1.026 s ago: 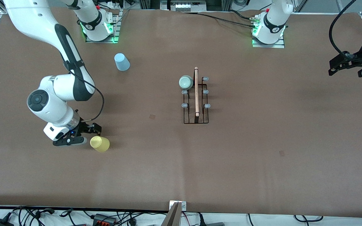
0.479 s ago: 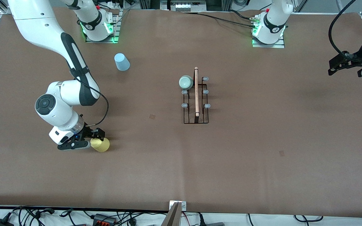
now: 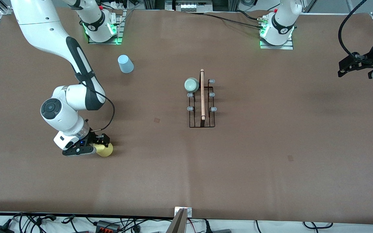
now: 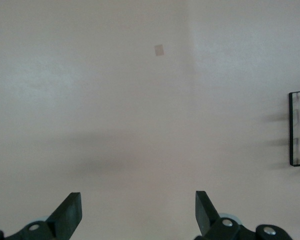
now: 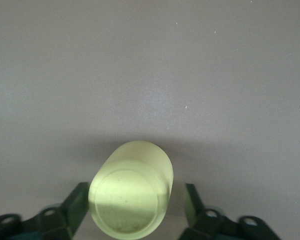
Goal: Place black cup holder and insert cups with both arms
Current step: 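Lower the right gripper around the yellow cup and close it, then carry the yellow cup with the right gripper onto a holder peg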
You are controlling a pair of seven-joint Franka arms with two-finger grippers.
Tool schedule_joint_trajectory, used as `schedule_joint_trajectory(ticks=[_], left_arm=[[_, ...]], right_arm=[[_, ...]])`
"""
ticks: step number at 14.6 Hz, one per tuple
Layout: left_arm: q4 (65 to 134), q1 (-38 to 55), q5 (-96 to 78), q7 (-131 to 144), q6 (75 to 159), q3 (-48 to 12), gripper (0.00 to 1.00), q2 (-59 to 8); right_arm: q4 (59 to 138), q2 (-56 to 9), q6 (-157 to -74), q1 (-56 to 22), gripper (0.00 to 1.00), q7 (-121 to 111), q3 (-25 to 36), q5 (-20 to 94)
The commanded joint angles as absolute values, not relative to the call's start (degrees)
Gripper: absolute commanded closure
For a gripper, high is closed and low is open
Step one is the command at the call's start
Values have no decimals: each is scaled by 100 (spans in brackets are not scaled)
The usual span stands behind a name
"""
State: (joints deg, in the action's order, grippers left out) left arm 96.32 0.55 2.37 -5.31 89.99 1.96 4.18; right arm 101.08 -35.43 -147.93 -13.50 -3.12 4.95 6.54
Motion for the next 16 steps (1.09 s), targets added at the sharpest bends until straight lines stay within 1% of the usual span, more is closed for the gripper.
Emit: schedule_joint_trajectory(ticks=[1,3,4,5,6,8,11,14,16], left_arm=[[9501,35,114,-580,8842,211,0,387],[9501,26,71,-580,8842,228,0,387],[9501,18,27,-580,8842,246,0,387],[9501,18,9,-580,8842,263,0,387],[9501,18,0,-580,8842,272,0,378],[9501,18,-9,-580,8851,272,0,378],[9501,18,-97,-580,8850,272,0,378],[9501,18,-97,-580,8851,272,0,369],[9501,18,-97,-571,8851,272,0,369]], right_arm=[[10011,-3612,-14836,-1362,49,-448,475,765],[10011,-3595,-14827,-1362,64,-457,475,765],[10011,-3560,-14810,-1371,69,-457,475,756],[10002,-3481,-14766,-1423,70,-457,475,747],[10019,-3254,-14566,-1598,72,-379,475,764],[10011,-2718,-13602,-2072,73,408,614,695],[10011,-2085,-12737,-2757,73,2155,607,659],[9731,-2039,-12561,-3670,74,4405,519,520],[9162,-2257,-12140,-4374,75,6047,510,-6]])
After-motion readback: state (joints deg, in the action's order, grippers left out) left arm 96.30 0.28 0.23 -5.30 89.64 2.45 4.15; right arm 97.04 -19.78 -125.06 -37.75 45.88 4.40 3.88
